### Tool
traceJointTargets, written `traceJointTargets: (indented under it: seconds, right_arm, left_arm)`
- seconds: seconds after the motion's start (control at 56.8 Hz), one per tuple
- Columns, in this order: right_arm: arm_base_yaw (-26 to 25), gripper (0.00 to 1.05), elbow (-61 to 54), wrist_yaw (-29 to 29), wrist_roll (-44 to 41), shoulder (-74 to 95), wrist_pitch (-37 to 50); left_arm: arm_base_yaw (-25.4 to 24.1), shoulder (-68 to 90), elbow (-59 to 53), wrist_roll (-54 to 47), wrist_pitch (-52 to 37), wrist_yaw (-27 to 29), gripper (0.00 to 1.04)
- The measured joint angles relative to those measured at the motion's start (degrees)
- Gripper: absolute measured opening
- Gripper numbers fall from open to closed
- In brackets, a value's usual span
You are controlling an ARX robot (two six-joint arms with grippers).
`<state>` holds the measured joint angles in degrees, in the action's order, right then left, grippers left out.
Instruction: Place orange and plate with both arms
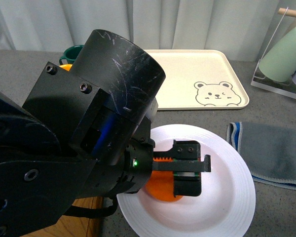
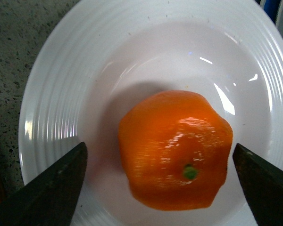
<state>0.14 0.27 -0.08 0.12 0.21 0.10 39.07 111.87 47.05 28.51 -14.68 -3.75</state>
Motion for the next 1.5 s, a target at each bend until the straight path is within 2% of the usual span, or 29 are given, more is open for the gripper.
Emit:
traceJointTargets:
  seconds: [0.053,0.246,0.545,0.581,0.633,0.774,0.844,0.915,0.95,1.091,1.355,1.495]
  right_arm:
    - [0.00,0.95,0.00,0.00,0.00,0.00,0.00]
    - [0.00,0.95,0.00,0.00,0.00,0.00,0.00]
    - [0.00,0.95,0.00,0.00,0.00,0.00,0.00]
    - [0.00,0.95,0.00,0.00,0.00,0.00,0.00]
    - [0.00,0.95,0.00,-0.02,0.00,0.00,0.00]
    - [0.00,0.95,0.00,-0.02,0.00,0.02,0.00]
    - [0.00,0.95,0.00,0.02,0.00,0.00,0.00]
    - [0.00,0.95,0.00,0.00,0.00,0.02,0.00]
    - [0.00,0.95,0.00,0.00,0.00,0.02,0.00]
    - [0.00,0.95,0.00,-0.02,0.00,0.00,0.00]
    - [0.00,0.95,0.00,0.00,0.00,0.00,0.00]
    - [0.00,0.95,0.00,-0.02,0.00,0.00,0.00]
  left_arm:
    - [-0.39,-0.57,0.00,0.72,0.00,-0.61,1.00]
    - [-2.97,-2.95,-0.70,4.48,-2.16,-2.99,0.98]
    - [-12.74,-8.24,-5.77,5.62,-4.94,-3.69,0.98]
    - [-13.49,-8.04,-8.44,2.19,-12.33,2.73,0.92]
    - [-14.08,-7.06,-11.65,-1.31,-21.99,9.22,0.84]
    - [-16.74,-7.58,-22.03,-13.73,-42.86,20.39,0.61]
    - [-18.60,-10.38,-26.05,-18.88,-51.30,21.94,0.50]
    - [-21.07,-15.63,-31.04,-23.45,-60.85,20.74,0.36]
    - [-21.97,-18.08,-32.83,-24.65,-62.93,20.02,0.31]
    - [-25.83,-27.54,-38.93,-26.97,-60.50,16.83,0.04]
    - [-30.27,-42.58,-43.95,-27.85,-50.53,12.11,0.04]
    - [-32.30,-53.42,-44.87,-27.98,-39.54,10.47,0.04]
